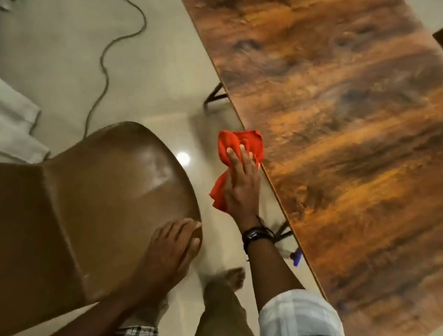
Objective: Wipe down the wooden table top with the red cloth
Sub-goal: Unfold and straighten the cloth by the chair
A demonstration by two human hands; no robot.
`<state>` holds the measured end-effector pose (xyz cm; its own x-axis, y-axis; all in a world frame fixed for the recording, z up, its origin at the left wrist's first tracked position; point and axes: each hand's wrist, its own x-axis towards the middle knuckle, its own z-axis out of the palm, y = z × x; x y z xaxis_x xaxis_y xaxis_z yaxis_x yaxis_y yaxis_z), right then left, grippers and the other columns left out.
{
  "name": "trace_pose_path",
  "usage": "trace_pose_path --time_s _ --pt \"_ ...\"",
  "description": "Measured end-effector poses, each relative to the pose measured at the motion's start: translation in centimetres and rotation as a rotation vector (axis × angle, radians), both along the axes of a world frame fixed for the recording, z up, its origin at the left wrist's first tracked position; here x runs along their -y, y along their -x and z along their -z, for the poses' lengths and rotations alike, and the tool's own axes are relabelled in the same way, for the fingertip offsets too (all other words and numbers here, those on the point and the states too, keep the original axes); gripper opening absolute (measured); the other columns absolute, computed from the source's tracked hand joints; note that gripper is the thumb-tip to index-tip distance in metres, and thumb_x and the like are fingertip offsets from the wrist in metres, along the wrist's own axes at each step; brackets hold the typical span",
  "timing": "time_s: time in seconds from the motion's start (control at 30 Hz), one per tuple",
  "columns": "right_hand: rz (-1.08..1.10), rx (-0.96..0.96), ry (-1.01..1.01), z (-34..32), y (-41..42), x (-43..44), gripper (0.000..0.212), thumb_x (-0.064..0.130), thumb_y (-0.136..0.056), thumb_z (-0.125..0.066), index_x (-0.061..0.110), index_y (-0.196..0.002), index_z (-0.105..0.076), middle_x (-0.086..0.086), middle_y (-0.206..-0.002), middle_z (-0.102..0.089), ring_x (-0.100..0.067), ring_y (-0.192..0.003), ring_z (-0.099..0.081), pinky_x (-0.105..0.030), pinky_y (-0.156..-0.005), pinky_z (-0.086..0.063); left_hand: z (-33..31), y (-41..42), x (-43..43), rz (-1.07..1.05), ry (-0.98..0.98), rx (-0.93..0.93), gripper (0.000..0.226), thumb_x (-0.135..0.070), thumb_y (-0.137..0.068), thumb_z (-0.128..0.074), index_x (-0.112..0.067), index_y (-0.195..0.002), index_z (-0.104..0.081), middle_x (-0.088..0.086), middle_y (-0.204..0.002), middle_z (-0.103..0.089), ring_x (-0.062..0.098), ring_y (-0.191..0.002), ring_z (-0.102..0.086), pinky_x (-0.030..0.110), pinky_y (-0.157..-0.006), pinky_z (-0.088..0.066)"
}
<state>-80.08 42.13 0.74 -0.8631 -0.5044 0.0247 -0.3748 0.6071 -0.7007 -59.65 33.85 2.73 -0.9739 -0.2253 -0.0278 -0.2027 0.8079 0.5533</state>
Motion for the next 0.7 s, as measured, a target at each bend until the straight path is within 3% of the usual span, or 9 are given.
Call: trace_pose_path --time_s 0.13,0.23,0.3,0.4,0.47,0.57,0.63,0.7 --pt "-0.136 0.215 0.214 -2.2 -4.5 5.4 0.044 0.027 -0.101 -0.038 0.027 -0.145 -0.043 -0.011 -0.156 -0.040 -0.021 -0.150 -0.029 -0.046 -0.121 -0.027 -1.5 -4.3 4.2 -0.250 -0.151 0.030 0.050 -0.051 -0.102 -0.031 -0.021 -0.140 -0.044 0.010 -0.133 -0.059 0.023 -0.122 -0.053 0.040 -0.106 -0.043" --pt "-0.120 0.338 0.287 -4.5 -8.8 7.3 0.041 0.027 -0.103 -0.042 0.037 -0.142 -0.040 -0.006 -0.157 -0.040 -0.015 -0.148 -0.031 -0.041 -0.122 -0.027 -3.9 -5.8 5.9 -0.381 -0.334 0.130 0.065 -0.064 -0.095 -0.039 -0.026 -0.148 -0.036 0.002 -0.153 -0.041 0.017 -0.141 -0.036 0.039 -0.118 -0.032" --pt "-0.083 0.441 0.292 -6.1 -10.6 8.0 0.042 0.027 -0.105 -0.043 0.033 -0.146 -0.040 -0.005 -0.159 -0.035 -0.016 -0.148 -0.031 -0.037 -0.122 -0.027 -5.5 -6.1 6.5 -0.410 -0.422 0.134 0.068 -0.054 -0.095 -0.055 -0.028 -0.153 -0.029 -0.004 -0.156 -0.035 0.014 -0.143 -0.034 0.039 -0.118 -0.031" --pt "-0.016 0.584 0.294 -7.9 -11.8 8.5 0.045 0.023 -0.106 -0.045 0.025 -0.151 -0.041 -0.001 -0.158 -0.036 -0.016 -0.144 -0.036 -0.038 -0.121 -0.031 -7.5 -5.3 7.2 -0.412 -0.524 0.047 0.074 -0.048 -0.087 -0.071 -0.033 -0.148 -0.034 -0.019 -0.140 -0.043 -0.003 -0.126 -0.044 0.026 -0.107 -0.037" --pt "0.034 0.647 0.310 -9.3 -11.8 8.9 0.046 0.023 -0.106 -0.047 0.024 -0.151 -0.041 0.000 -0.155 -0.040 -0.016 -0.139 -0.042 -0.039 -0.118 -0.035 -8.8 -4.6 7.6 -0.404 -0.595 -0.016 0.056 -0.043 -0.086 -0.075 -0.040 -0.135 -0.047 -0.026 -0.127 -0.054 -0.011 -0.114 -0.052 0.024 -0.100 -0.045" --pt "0.082 0.724 0.337 -11.4 -11.0 9.1 0.048 0.028 -0.103 -0.052 0.022 -0.150 -0.042 -0.003 -0.153 -0.044 -0.018 -0.135 -0.047 -0.041 -0.117 -0.038 -9.9 -3.4 8.0 -0.437 -0.626 -0.108 0.025 -0.035 -0.087 -0.067 -0.032 -0.112 -0.066 -0.010 -0.102 -0.072 0.010 -0.095 -0.067 0.046 -0.088 -0.055" --pt "0.068 0.764 0.329 -12.7 -10.1 8.8 0.053 0.037 -0.101 -0.054 0.025 -0.151 -0.040 -0.003 -0.153 -0.043 -0.019 -0.135 -0.046 -0.046 -0.116 -0.038 -10.6 -2.6 8.4 -0.483 -0.641 -0.155 0.016 -0.030 -0.091 -0.066 -0.027 -0.106 -0.069 0.001 -0.096 -0.074 0.021 -0.090 -0.069 0.048 -0.083 -0.056" --pt "0.001 0.772 0.291 -14.4 -9.4 8.0 0.054 0.044 -0.100 -0.054 0.031 -0.150 -0.040 0.001 -0.150 -0.046 -0.018 -0.132 -0.048 -0.043 -0.111 -0.044 -11.2 -1.8 9.0 -0.552 -0.622 -0.204 0.031 -0.043 -0.088 -0.065 -0.014 -0.098 -0.072 0.010 -0.088 -0.073 0.025 -0.083 -0.069 0.048 -0.075 -0.056"
